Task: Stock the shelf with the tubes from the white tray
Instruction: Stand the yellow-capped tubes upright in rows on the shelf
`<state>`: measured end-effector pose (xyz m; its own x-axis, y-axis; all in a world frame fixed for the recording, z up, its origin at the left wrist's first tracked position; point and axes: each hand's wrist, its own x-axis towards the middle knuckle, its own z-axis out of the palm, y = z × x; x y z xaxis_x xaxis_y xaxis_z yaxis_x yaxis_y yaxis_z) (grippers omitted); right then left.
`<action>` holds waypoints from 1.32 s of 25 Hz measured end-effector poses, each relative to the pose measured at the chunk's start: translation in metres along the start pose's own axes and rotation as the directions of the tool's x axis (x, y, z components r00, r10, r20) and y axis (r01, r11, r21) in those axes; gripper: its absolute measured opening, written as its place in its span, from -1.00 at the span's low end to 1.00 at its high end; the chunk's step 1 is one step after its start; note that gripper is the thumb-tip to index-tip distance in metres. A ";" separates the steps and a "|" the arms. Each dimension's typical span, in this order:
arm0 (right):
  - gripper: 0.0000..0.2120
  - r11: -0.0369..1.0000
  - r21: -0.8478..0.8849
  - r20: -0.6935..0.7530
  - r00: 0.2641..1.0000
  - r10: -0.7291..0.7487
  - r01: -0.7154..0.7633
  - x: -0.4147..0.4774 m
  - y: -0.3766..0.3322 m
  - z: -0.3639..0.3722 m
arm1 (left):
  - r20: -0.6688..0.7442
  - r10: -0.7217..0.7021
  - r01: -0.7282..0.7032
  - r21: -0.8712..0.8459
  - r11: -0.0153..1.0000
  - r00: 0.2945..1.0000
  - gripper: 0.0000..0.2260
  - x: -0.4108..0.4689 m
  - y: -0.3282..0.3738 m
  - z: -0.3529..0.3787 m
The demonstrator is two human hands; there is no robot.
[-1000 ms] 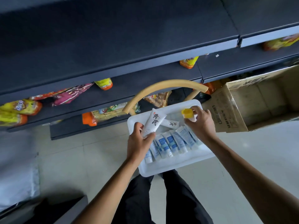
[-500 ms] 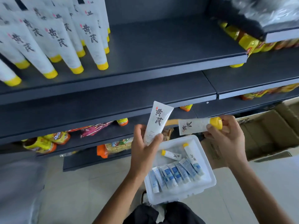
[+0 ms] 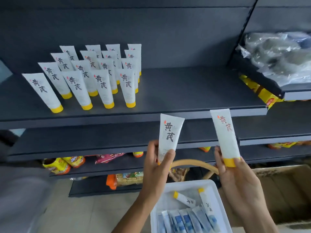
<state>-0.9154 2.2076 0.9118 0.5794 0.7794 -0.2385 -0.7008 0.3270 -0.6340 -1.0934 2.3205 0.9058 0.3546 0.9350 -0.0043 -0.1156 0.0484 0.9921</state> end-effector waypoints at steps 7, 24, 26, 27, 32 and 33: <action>-0.71 0.940 -0.326 0.188 0.982 -0.035 0.096 0.066 -0.022 0.015 | -0.122 0.113 -0.101 0.103 0.990 0.986 -0.73 0.073 0.024 0.032; -0.64 0.534 -0.757 0.371 0.920 -0.123 0.377 0.230 -0.027 0.085 | -0.369 0.307 -0.057 0.554 0.830 0.877 -0.83 0.285 0.017 0.061; -0.66 0.514 -0.762 0.379 0.915 -0.138 0.394 0.243 -0.021 0.092 | -0.377 0.315 -0.051 0.568 0.821 0.871 -0.81 0.311 0.019 0.061; -0.66 0.495 -0.767 0.389 0.910 -0.145 0.407 0.248 -0.019 0.095 | -0.385 0.316 -0.033 0.589 0.807 0.867 -0.82 0.324 0.019 0.060; -0.67 0.446 -0.772 0.432 0.889 -0.156 0.453 0.268 -0.016 0.110 | -0.406 0.333 -0.035 0.589 0.808 0.851 -0.87 0.378 0.017 0.057; -0.67 0.442 -0.774 0.435 0.888 -0.151 0.454 0.270 -0.014 0.109 | -0.411 0.322 -0.038 0.567 0.823 0.853 -0.86 0.385 0.018 0.057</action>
<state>-0.7945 2.4723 0.9367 0.4393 0.8749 0.2038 0.2755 0.0848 -0.9576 -0.9061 2.6616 0.9293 -0.1159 0.9574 0.2646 0.4172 -0.1948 0.8877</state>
